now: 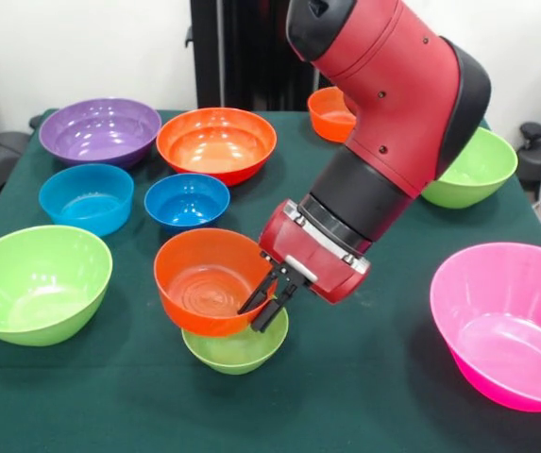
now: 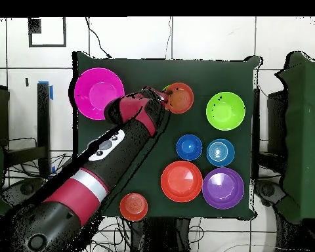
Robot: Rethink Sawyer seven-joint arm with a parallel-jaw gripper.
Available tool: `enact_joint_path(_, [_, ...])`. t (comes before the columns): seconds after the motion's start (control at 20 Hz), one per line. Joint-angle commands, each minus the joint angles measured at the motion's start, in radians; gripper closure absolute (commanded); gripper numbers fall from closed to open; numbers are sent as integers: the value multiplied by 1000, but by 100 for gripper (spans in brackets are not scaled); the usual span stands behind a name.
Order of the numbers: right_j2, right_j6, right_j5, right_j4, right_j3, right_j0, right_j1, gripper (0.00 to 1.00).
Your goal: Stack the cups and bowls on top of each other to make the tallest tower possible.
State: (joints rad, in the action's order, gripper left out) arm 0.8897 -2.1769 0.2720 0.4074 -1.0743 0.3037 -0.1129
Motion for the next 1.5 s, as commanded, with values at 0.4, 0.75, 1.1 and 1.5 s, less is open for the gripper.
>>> enact_joint_path(0.4, [-52, -239, 76, 132, 141, -12, -70, 100])
enact_joint_path(0.75, [-38, -219, 89, 172, 173, -19, -94, 100])
enact_joint_path(1.1, [-63, -193, 54, 193, 181, -24, -106, 100])
enact_joint_path(1.5, [-99, -144, 63, 170, 136, -17, -61, 100])
